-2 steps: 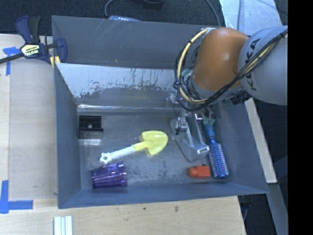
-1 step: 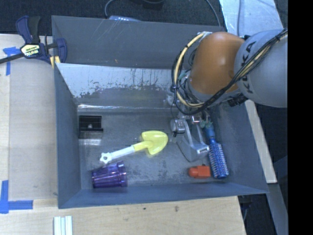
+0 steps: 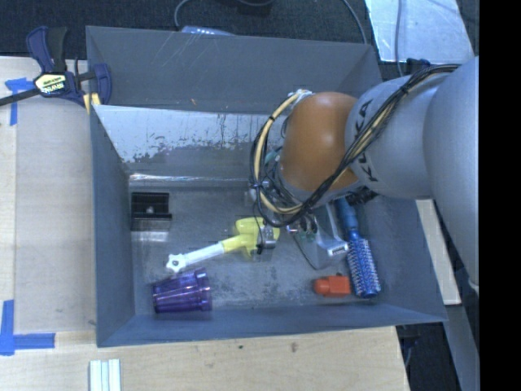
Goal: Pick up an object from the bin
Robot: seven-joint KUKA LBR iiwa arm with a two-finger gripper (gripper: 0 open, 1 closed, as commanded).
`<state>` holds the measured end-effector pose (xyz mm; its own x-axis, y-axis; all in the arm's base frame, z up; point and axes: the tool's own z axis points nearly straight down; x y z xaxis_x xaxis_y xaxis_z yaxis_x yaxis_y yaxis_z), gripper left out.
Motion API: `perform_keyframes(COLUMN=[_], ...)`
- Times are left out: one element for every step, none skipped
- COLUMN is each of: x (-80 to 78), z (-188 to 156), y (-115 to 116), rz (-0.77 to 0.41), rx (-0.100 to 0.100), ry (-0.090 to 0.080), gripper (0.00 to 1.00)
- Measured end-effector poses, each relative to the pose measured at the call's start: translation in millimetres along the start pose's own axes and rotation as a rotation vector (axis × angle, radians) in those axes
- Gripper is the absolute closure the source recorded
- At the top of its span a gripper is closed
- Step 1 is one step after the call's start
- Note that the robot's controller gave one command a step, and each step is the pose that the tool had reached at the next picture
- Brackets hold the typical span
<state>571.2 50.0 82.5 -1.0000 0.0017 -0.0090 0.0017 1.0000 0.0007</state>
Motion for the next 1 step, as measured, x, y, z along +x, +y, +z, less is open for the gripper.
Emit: perform_keyframes(x=[-3.4], z=[11.0], y=[-19.0], rz=[-0.036], rx=[0.002], ry=[-0.011], gripper=[1.00])
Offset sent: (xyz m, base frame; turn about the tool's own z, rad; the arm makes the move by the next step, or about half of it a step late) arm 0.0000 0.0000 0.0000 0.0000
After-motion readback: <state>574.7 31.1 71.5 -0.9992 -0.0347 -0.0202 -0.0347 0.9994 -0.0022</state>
